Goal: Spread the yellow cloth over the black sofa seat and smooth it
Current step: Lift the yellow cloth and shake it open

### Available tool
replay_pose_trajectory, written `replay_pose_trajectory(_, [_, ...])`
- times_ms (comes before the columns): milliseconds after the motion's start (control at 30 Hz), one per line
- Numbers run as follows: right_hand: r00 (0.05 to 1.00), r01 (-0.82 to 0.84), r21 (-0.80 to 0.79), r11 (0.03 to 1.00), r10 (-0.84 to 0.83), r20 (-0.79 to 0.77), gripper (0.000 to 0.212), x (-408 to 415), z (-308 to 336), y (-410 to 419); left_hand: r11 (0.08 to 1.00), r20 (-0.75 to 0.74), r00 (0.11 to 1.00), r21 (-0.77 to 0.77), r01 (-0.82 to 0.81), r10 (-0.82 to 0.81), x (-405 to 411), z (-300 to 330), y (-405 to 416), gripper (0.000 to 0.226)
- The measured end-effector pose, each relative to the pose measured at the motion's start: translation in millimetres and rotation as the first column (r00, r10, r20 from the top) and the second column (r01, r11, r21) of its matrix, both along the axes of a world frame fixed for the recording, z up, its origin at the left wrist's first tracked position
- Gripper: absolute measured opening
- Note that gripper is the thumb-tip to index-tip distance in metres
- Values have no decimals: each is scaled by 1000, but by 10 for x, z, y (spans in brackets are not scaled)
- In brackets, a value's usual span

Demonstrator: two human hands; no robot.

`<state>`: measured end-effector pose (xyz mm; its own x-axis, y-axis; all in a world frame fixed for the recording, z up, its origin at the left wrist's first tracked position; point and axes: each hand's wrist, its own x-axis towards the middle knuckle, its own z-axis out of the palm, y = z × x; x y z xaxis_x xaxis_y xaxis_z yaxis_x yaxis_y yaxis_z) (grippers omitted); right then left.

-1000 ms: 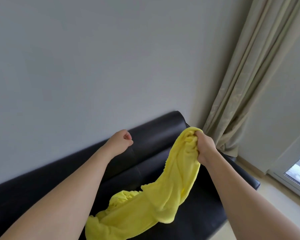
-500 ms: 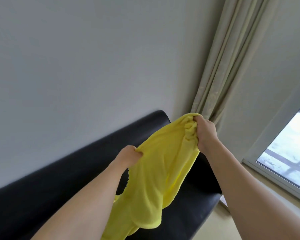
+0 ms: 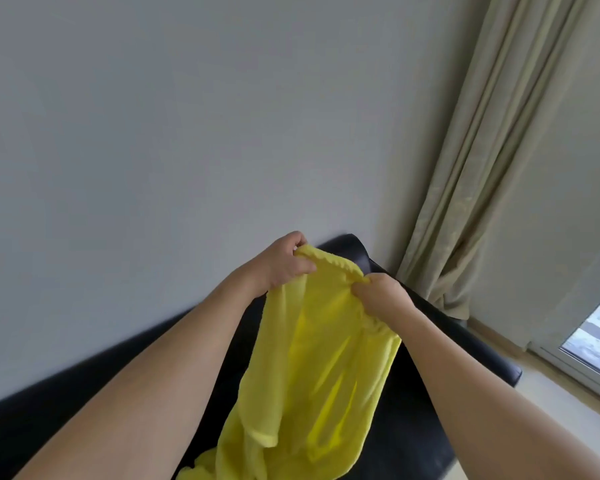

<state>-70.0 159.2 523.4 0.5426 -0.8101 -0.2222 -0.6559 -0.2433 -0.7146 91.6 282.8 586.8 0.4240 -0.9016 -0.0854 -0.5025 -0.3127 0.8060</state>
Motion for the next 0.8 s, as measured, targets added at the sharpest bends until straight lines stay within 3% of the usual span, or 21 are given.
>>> replay_pose_trajectory(67, [932,290,49,956,-294,212,22,-13,-6,-62,976,121,993,213,-33,7,150,-170,135,21])
replay_pose_trajectory(133, [723,465,384,798,-592,355,21,-5,14,-160,912,226,974,400,-85,-8,285,-379,281,21])
replay_pose_trajectory(200, [563,399,692,601,-757,333,19,17,9,-278,868,244,969,473,-150,34,361,-571,427,18])
replay_pose_trajectory(233, [546,357,763,539,-783,297,25,33,-40,-351,853,234,969,488,-185,76,385,-645,499,20])
replay_pose_trajectory(300, [605,352,805,477,-773,192,32,52,-138,-447,838,172,966,483,-254,193,420,-741,612,23])
replay_pose_trajectory(400, [762,256,790,557,-619,190,38,52,-189,-421,866,-220,867,350,-356,446,412,-767,644,23])
replay_pose_trajectory(500, [847,88,773,629,-456,274,57,84,-165,-333,911,-589,703,167,-376,398,270,-601,518,25])
replay_pose_trajectory(567, [857,54,765,642,-423,294,74,115,-244,-316,934,-686,664,69,-350,299,165,-498,419,27])
replay_pose_trajectory(600, [863,40,756,653,-404,303,69,126,-273,-303,940,-708,655,35,-338,262,125,-456,376,29])
replay_pose_trajectory(667, [902,31,688,725,-317,294,32,115,-321,-276,949,-736,647,-22,-314,197,66,-400,326,29])
replay_pose_trajectory(733, [976,-5,479,878,-101,194,22,74,-336,-263,958,-765,631,-66,-278,131,38,-367,306,26])
replay_pose_trajectory(800, [992,-87,155,984,100,-73,25,22,-364,-288,972,-768,636,-81,-222,81,37,-375,294,30])
